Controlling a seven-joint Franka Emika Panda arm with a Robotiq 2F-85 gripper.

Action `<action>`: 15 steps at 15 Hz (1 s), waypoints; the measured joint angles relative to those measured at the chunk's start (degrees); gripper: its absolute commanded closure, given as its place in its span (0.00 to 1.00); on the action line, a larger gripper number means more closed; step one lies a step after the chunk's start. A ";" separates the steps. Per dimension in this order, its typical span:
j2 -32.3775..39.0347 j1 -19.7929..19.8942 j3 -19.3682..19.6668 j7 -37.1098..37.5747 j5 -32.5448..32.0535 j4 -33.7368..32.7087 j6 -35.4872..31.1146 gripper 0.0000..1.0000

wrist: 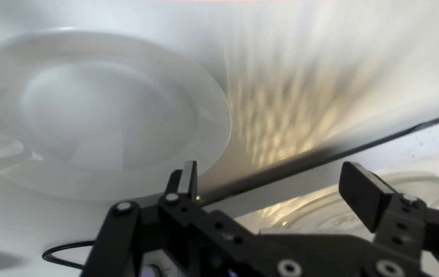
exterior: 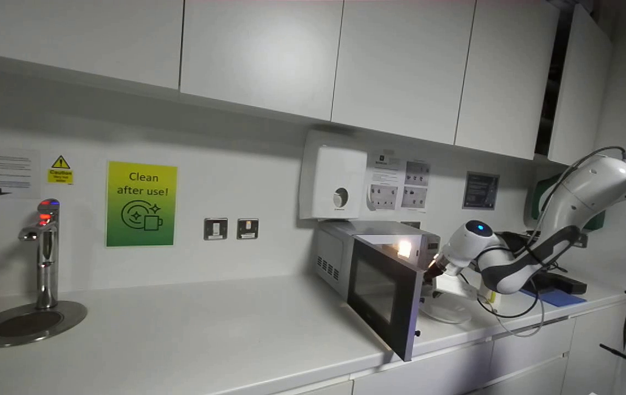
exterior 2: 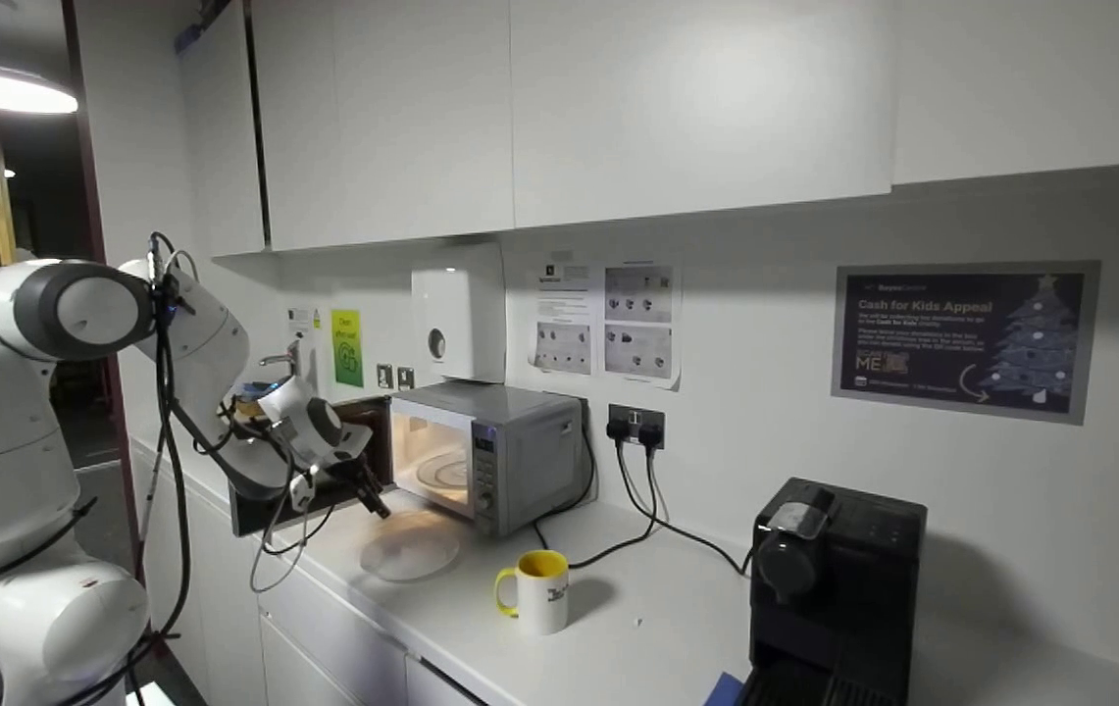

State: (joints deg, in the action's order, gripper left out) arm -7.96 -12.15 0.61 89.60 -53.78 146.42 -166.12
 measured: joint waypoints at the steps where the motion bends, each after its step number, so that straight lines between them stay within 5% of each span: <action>1: -0.03 0.03 -1.45 -4.27 2.50 0.40 0.78 0.00; 8: -2.91 -4.60 -2.36 -28.25 8.36 0.25 12.37 0.00; 15: -7.06 0.99 -9.08 -45.73 6.58 -0.16 24.62 0.00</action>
State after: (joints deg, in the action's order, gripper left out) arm -15.02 -11.16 -8.47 43.87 -47.20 146.26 -141.50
